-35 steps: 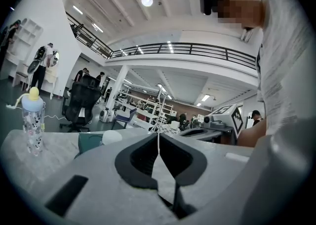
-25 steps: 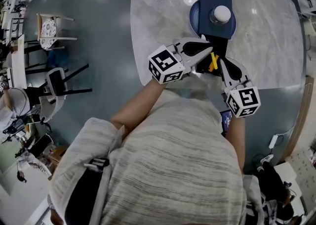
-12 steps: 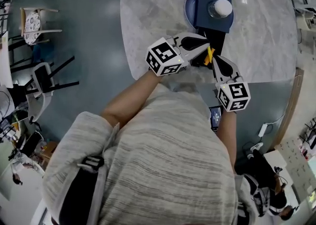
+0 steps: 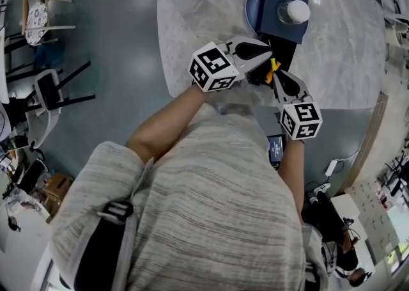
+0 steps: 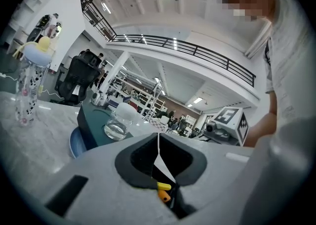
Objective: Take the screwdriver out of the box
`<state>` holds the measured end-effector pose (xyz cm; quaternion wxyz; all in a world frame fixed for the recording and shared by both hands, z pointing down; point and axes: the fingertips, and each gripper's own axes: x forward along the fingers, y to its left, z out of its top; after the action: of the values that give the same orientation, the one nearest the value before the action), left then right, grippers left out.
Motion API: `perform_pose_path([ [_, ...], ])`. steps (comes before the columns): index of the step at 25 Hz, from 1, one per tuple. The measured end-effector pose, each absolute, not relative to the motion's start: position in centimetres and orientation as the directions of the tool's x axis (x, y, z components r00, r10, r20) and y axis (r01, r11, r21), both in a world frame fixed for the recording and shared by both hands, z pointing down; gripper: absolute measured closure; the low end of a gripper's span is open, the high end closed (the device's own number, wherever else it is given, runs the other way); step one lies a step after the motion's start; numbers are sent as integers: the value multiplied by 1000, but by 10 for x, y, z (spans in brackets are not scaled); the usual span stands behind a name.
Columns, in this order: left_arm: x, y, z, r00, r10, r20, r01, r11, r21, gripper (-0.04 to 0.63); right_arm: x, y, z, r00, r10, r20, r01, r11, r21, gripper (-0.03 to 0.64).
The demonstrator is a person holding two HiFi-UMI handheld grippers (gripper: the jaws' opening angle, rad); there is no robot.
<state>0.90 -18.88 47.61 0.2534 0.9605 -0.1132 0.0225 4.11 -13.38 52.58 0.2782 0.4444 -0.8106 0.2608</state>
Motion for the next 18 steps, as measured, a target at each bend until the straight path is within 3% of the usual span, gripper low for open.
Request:
perform_pose_path([
  [8, 1, -194, 480, 972, -214, 95, -233, -833, 501, 572, 38, -139, 546, -406, -519, 752, -868, 477, -140, 603],
  [12, 0, -199, 481, 972, -216, 92, -233, -830, 507, 572, 42, -140, 559, -374, -480, 794, -876, 463, -132, 549],
  [18, -3, -203, 484, 972, -215, 91, -231, -827, 513, 572, 51, -143, 578, -301, -442, 845, -893, 442, -87, 546],
])
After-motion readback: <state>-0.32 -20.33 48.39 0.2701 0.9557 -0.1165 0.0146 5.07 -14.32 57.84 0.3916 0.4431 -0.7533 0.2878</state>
